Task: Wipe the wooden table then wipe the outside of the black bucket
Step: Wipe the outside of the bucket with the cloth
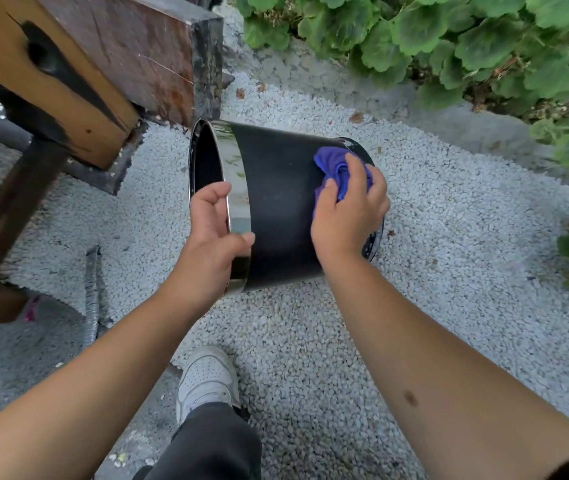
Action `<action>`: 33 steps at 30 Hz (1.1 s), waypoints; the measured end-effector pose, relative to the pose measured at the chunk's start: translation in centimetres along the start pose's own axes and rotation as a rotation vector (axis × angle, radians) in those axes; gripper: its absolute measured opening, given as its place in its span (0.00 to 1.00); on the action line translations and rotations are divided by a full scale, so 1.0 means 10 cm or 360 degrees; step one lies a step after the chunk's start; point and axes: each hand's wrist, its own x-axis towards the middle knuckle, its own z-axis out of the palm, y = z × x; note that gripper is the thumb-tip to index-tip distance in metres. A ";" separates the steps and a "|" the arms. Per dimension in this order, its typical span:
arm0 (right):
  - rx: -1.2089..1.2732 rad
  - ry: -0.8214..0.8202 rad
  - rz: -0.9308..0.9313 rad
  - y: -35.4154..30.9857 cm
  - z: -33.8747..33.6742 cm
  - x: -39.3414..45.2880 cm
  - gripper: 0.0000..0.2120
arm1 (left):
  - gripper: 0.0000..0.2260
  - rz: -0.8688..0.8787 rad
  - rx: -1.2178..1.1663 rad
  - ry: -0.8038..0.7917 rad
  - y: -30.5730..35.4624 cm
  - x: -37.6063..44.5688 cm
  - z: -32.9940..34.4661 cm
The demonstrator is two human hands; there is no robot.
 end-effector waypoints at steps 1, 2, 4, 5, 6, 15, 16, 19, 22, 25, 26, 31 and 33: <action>-0.0015 0.0007 0.0026 0.02 0.01 0.02 0.19 | 0.26 -0.0010 0.0098 -0.0048 -0.02 -0.05 -0.03; -0.0031 0.0005 0.0030 0.03 0.01 0.02 0.19 | 0.26 -0.0011 0.0216 -0.0072 -0.06 -0.12 -0.05; -0.0032 -0.0003 -0.0007 0.03 0.02 0.01 0.19 | 0.27 -0.0011 0.0468 -0.0068 -0.13 -0.25 -0.09; -0.0011 -0.0025 -0.0042 0.02 0.03 0.00 0.19 | 0.28 -0.0036 0.0562 -0.0046 -0.17 -0.30 -0.11; 0.0019 -0.0058 -0.0077 0.02 0.04 -0.01 0.19 | 0.29 -0.0067 0.0636 -0.0029 -0.21 -0.32 -0.13; 0.0436 -0.0194 0.0079 -0.34 -0.13 0.04 0.20 | 0.28 -0.0116 0.0445 0.0043 0.06 0.00 -0.04; 0.0531 -0.0171 0.0125 -0.46 -0.13 -0.04 0.20 | 0.27 -0.0097 0.0390 0.0073 0.12 0.09 -0.01; 0.0695 -0.0148 0.0040 -0.82 -0.15 -0.29 0.20 | 0.21 -0.0059 0.0228 0.0136 0.33 0.29 0.07; 0.0665 -0.0249 -0.0201 -1.03 -0.19 -0.35 0.20 | 0.21 -0.0069 0.0025 -0.0037 0.41 0.35 0.04; 0.0265 -0.0372 -0.0473 -0.96 -0.20 -0.31 0.24 | 0.31 -0.0101 -0.0021 -0.0286 0.38 0.31 -0.01; 0.0137 -0.0390 -0.0531 -0.91 -0.19 -0.29 0.25 | 0.35 -0.0094 -0.0008 -0.0350 0.36 0.29 -0.04; -0.0027 -0.0366 -0.0399 -0.67 -0.07 -0.12 0.23 | 0.37 -0.0009 0.0108 -0.0356 0.26 0.22 -0.11; -0.0091 -0.0375 -0.0250 -0.52 -0.06 0.01 0.23 | 0.31 0.0018 0.0172 -0.0212 0.24 0.19 -0.07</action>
